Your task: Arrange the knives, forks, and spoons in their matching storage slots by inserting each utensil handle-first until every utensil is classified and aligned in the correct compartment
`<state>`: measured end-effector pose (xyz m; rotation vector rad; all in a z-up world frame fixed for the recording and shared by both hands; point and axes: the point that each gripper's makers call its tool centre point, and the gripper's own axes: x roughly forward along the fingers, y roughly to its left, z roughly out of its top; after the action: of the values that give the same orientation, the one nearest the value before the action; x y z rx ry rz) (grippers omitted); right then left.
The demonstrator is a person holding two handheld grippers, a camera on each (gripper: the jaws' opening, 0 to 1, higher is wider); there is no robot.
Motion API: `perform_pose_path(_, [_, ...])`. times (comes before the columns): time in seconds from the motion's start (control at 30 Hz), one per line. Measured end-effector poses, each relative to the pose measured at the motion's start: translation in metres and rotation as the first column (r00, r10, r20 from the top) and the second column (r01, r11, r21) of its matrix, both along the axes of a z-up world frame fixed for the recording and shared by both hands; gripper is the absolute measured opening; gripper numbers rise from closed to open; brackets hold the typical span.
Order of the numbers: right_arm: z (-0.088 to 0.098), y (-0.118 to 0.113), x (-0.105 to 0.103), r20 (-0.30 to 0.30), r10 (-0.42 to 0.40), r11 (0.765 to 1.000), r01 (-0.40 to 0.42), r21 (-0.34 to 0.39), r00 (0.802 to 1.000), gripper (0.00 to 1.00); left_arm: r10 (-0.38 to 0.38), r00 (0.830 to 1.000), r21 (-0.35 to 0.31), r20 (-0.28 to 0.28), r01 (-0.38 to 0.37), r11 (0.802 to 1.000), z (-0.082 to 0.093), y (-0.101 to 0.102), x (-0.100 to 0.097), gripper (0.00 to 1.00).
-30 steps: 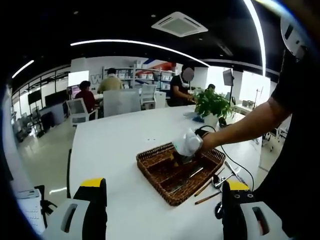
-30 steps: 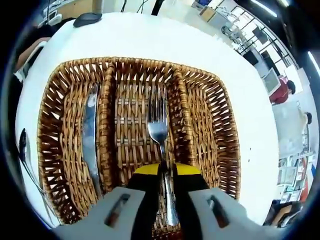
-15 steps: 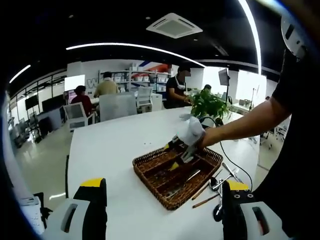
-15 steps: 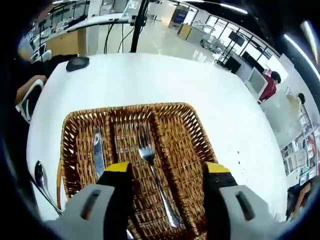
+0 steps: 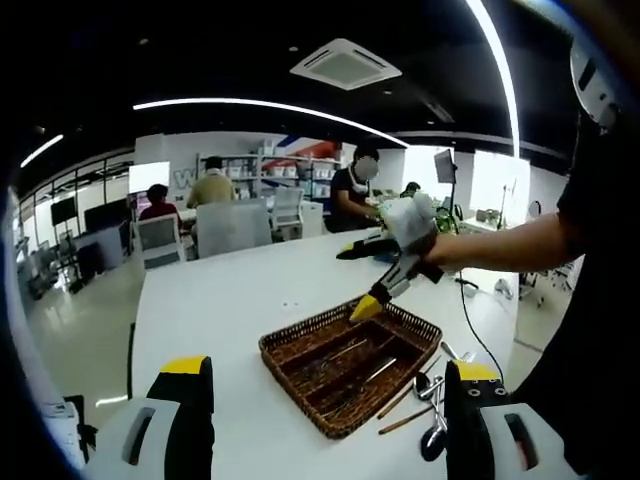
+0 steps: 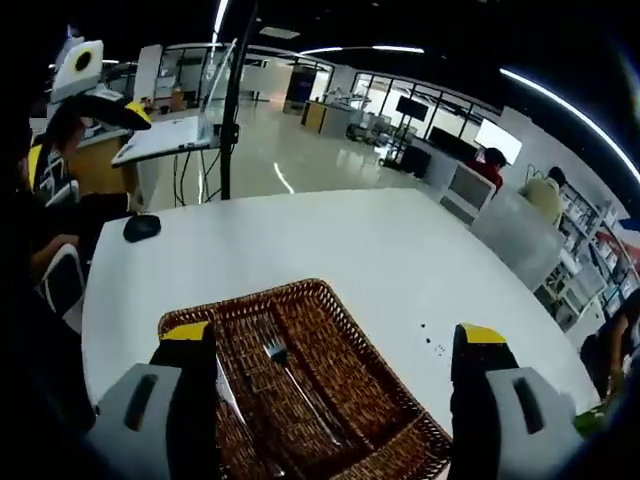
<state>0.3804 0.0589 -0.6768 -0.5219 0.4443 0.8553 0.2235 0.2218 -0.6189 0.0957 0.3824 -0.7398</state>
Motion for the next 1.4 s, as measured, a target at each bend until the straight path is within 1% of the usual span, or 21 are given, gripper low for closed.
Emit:
perform_pose_path(0.07, [0.008,-0.007,-0.006,0.004,-0.018,1.000,0.018,0.015,1.000,0.99,0.004,1.000,-0.001,0.007,-0.004,1.000,0.003,-0.001,-0.001,1.00])
perform_pose_path(0.1, [0.014,-0.012,-0.009,0.015,-0.029,0.999,0.028,0.031,0.999,0.99,0.009,1.000,0.002,0.019,-0.009,1.000,0.005,-0.001,-0.002,1.00])
perform_pose_path(0.13, [0.019,-0.016,-0.012,0.021,-0.034,0.999,0.033,0.041,0.999,0.99,0.020,0.999,0.024,0.049,-0.021,0.999,0.008,0.002,0.001,1.00])
perform_pose_path(0.17, [0.025,-0.022,-0.016,0.032,-0.048,0.997,0.046,0.059,0.998,0.99,0.029,0.998,0.031,0.058,-0.031,0.999,0.009,0.003,0.000,1.00])
perform_pose_path(0.2, [0.029,-0.026,-0.017,0.042,-0.067,0.995,0.064,0.078,0.997,0.99,0.029,0.998,0.021,0.050,-0.030,0.999,0.010,0.002,-0.001,1.00])
perform_pose_path(0.23, [0.033,-0.034,-0.023,0.039,-0.089,0.992,0.085,0.090,0.995,0.99,0.034,0.999,-0.010,0.038,-0.033,0.999,0.013,0.001,-0.002,1.00])
perform_pose_path(0.27, [0.035,-0.038,-0.027,0.036,-0.093,0.991,0.089,0.098,0.995,0.99,0.036,0.999,-0.017,0.041,-0.035,0.999,0.015,0.001,-0.002,1.00])
perform_pose_path(0.37, [0.042,-0.057,-0.043,0.039,-0.131,0.984,0.125,0.128,0.991,0.99,0.051,0.998,-0.009,0.039,-0.051,0.999,0.015,0.002,-0.001,1.00])
perform_pose_path(0.47, [0.045,-0.069,-0.056,0.019,-0.161,0.975,0.156,0.160,0.987,0.99,0.057,0.998,-0.023,0.028,-0.056,0.998,0.015,0.002,-0.002,1.00])
perform_pose_path(0.53, [0.045,-0.080,-0.066,0.023,-0.179,0.972,0.173,0.160,0.984,0.99,0.062,0.997,-0.023,0.035,-0.061,0.998,0.016,0.002,-0.002,1.00])
perform_pose_path(0.67, [0.046,-0.099,-0.081,0.019,-0.213,0.963,0.206,0.173,0.977,0.99,0.054,0.997,-0.023,0.046,-0.053,0.998,0.020,-0.008,-0.005,1.00])
perform_pose_path(0.77, [0.046,-0.115,-0.095,0.008,-0.249,0.951,0.243,0.193,0.969,0.99,0.051,0.997,-0.023,0.057,-0.050,0.998,0.023,-0.014,-0.007,1.00])
perform_pose_path(0.87, [0.047,-0.126,-0.110,0.014,-0.260,0.946,0.252,0.205,0.965,0.99,0.047,0.997,-0.027,0.061,-0.046,0.999,0.023,-0.020,-0.011,1.00])
perform_pose_path(1.1, [0.055,-0.154,-0.132,0.015,-0.305,0.930,0.294,0.220,0.952,0.99,0.040,0.997,-0.018,0.073,-0.039,0.999,0.025,-0.031,-0.023,1.00])
perform_pose_path(1.27, [0.057,-0.166,-0.143,0.024,-0.320,0.928,0.308,0.212,0.947,0.99,0.040,0.996,-0.014,0.077,-0.039,0.999,0.027,-0.037,-0.032,1.00])
perform_pose_path(1.4, [0.060,-0.170,-0.147,0.031,-0.327,0.926,0.314,0.207,0.944,0.99,0.036,0.996,-0.005,0.076,-0.036,0.999,0.026,-0.039,-0.036,1.00])
